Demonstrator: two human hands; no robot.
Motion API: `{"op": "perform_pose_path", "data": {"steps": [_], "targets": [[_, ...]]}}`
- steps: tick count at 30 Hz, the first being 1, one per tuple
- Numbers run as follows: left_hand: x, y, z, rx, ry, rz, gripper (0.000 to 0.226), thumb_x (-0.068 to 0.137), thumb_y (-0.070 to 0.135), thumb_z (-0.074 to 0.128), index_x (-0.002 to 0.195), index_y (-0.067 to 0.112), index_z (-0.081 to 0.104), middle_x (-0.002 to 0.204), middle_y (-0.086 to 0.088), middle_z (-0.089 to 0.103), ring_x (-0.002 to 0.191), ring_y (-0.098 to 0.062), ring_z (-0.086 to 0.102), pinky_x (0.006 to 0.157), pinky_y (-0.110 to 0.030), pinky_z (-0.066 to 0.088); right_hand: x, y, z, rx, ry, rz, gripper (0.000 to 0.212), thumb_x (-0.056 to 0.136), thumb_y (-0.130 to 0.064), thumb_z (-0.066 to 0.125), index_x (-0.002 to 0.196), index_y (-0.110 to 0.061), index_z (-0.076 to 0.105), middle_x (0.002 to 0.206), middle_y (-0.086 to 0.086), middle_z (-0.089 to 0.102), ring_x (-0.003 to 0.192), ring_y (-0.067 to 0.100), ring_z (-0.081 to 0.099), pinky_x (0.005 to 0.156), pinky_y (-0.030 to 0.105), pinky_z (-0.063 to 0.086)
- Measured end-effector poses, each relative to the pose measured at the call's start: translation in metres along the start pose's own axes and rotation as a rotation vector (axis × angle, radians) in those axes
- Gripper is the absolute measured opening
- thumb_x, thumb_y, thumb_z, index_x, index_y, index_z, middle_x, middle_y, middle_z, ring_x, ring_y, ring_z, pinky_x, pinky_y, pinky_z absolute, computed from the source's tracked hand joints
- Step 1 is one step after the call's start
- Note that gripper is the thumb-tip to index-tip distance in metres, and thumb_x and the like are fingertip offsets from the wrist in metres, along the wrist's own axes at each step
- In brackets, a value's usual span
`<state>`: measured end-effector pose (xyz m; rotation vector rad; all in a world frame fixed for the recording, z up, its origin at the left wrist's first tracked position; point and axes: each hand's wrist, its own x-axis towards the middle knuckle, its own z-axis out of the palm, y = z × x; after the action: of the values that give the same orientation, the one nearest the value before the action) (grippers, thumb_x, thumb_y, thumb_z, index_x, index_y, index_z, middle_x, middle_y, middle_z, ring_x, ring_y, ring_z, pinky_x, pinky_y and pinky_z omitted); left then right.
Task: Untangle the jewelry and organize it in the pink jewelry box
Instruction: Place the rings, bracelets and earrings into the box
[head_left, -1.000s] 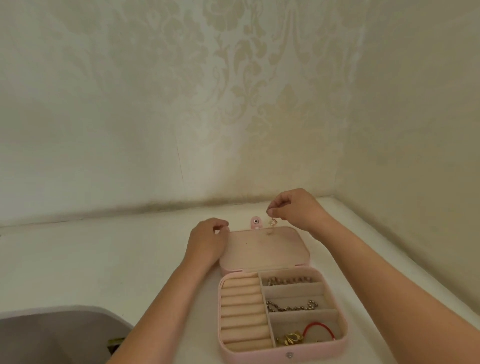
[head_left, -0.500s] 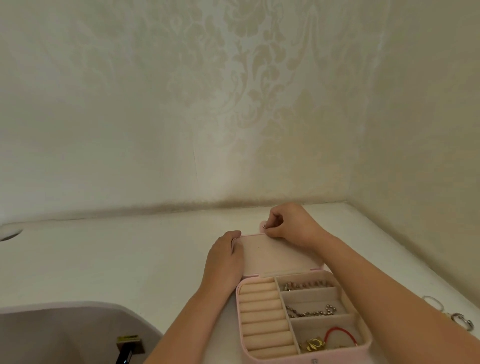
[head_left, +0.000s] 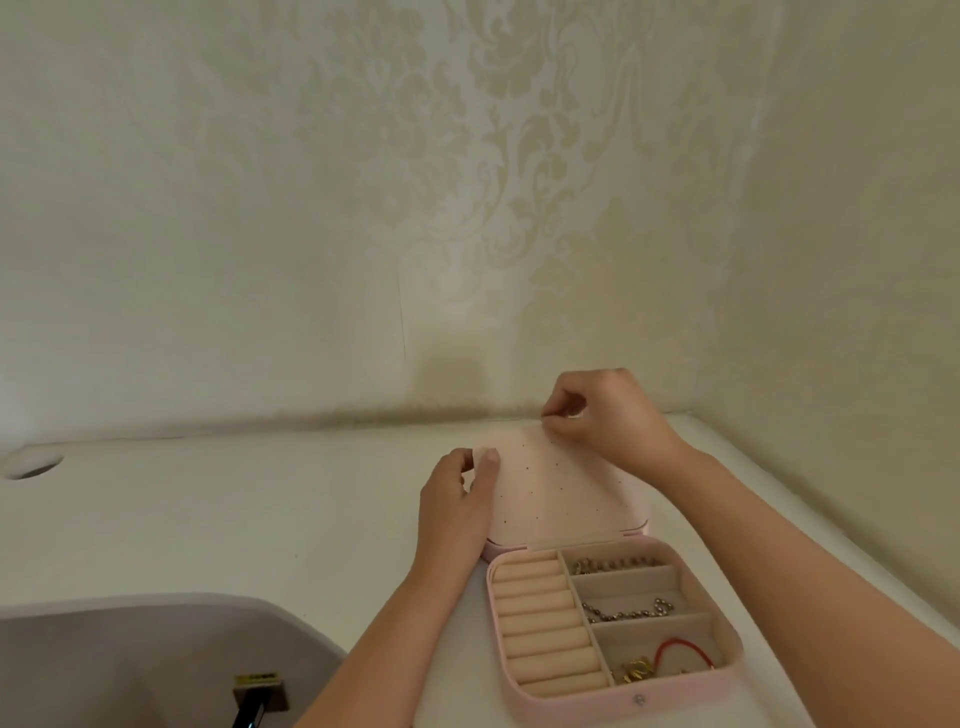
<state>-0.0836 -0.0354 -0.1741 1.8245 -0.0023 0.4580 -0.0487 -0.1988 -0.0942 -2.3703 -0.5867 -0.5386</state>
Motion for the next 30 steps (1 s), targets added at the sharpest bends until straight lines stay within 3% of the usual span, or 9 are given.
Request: {"op": "perform_pose_path", "data": {"steps": [1,3,6,9,11,13,17,21,30], "targets": [[-0.002,0.003,-0.002,-0.036,0.004,0.011,0.027,0.095,0.026,0.052,0.074,0.011,0.055,0.064,0.015,0.049,0.063,-0.003,0.044,0.060,-0.019,0.034,-0.003,-0.006,-0.007,0.068,0.013,0.032,0.010,0.076,-0.003,0.071,0.072,-0.013,0.070,0.071,-0.006,0.069,0.068,0.004,0.064,0.066,0.013,0.049],[-0.004,0.008,-0.004,-0.110,-0.009,0.023,0.037,0.095,0.021,0.052,0.061,0.010,0.041,0.055,0.011,0.036,0.055,-0.008,0.032,0.054,-0.022,0.026,-0.010,-0.017,-0.020,0.247,0.015,0.103,0.010,0.076,-0.006,0.075,0.073,-0.014,0.071,0.071,-0.004,0.071,0.067,0.004,0.066,0.067,0.012,0.050],[-0.004,0.013,-0.006,-0.212,-0.027,0.025,0.038,0.093,0.022,0.054,0.065,0.001,0.040,0.061,-0.005,0.036,0.059,-0.015,0.032,0.058,-0.030,0.026,-0.019,-0.029,-0.030,0.489,0.026,0.179,0.011,0.074,-0.005,0.077,0.071,-0.015,0.071,0.070,0.003,0.072,0.066,0.012,0.066,0.069,0.023,0.053],[-0.005,0.018,-0.007,-0.348,-0.100,-0.048,0.030,0.088,0.027,0.059,0.075,0.000,0.057,0.068,-0.012,0.055,0.064,-0.021,0.050,0.061,-0.035,0.040,-0.027,-0.036,-0.029,0.600,0.059,0.246,0.013,0.075,-0.001,0.075,0.071,-0.013,0.072,0.066,0.007,0.070,0.062,0.016,0.064,0.071,0.027,0.056],[-0.007,0.022,-0.008,-0.438,-0.160,-0.109,0.018,0.090,0.019,0.060,0.089,0.003,0.068,0.083,-0.016,0.070,0.073,-0.026,0.065,0.063,-0.037,0.049,-0.034,-0.039,-0.024,0.599,0.075,0.286,0.013,0.077,-0.002,0.073,0.073,-0.013,0.072,0.066,0.006,0.070,0.062,0.015,0.064,0.070,0.025,0.056],[-0.009,0.023,-0.007,-0.507,-0.207,-0.174,0.015,0.089,0.018,0.062,0.093,0.007,0.072,0.090,-0.017,0.072,0.080,-0.030,0.069,0.064,-0.038,0.054,-0.040,-0.042,-0.016,0.591,0.097,0.309,0.014,0.079,-0.002,0.072,0.072,-0.014,0.072,0.065,0.003,0.069,0.061,0.011,0.062,0.066,0.020,0.054],[-0.013,0.029,-0.005,-0.561,-0.229,-0.229,0.010,0.086,0.020,0.067,0.084,0.015,0.075,0.086,-0.016,0.073,0.079,-0.035,0.070,0.069,-0.046,0.053,-0.049,-0.044,0.004,0.574,0.175,0.325,0.012,0.078,-0.005,0.074,0.072,-0.016,0.073,0.063,-0.003,0.069,0.061,0.006,0.063,0.063,0.016,0.051],[-0.014,0.030,-0.007,-0.560,-0.233,-0.217,0.012,0.088,0.020,0.065,0.083,0.017,0.075,0.082,-0.012,0.073,0.075,-0.030,0.070,0.062,-0.043,0.053,-0.054,-0.046,0.016,0.460,0.297,0.312,0.006,0.078,-0.006,0.073,0.077,-0.012,0.073,0.068,0.000,0.070,0.058,0.001,0.061,0.059,0.009,0.046],[-0.016,0.028,-0.011,-0.549,-0.229,-0.129,0.015,0.088,0.014,0.064,0.082,0.014,0.077,0.082,-0.013,0.074,0.076,-0.026,0.070,0.068,-0.037,0.052,-0.059,-0.051,0.029,0.353,0.373,0.275,0.007,0.080,-0.009,0.071,0.080,-0.016,0.073,0.072,-0.006,0.068,0.068,0.003,0.062,0.065,0.010,0.047]]}}
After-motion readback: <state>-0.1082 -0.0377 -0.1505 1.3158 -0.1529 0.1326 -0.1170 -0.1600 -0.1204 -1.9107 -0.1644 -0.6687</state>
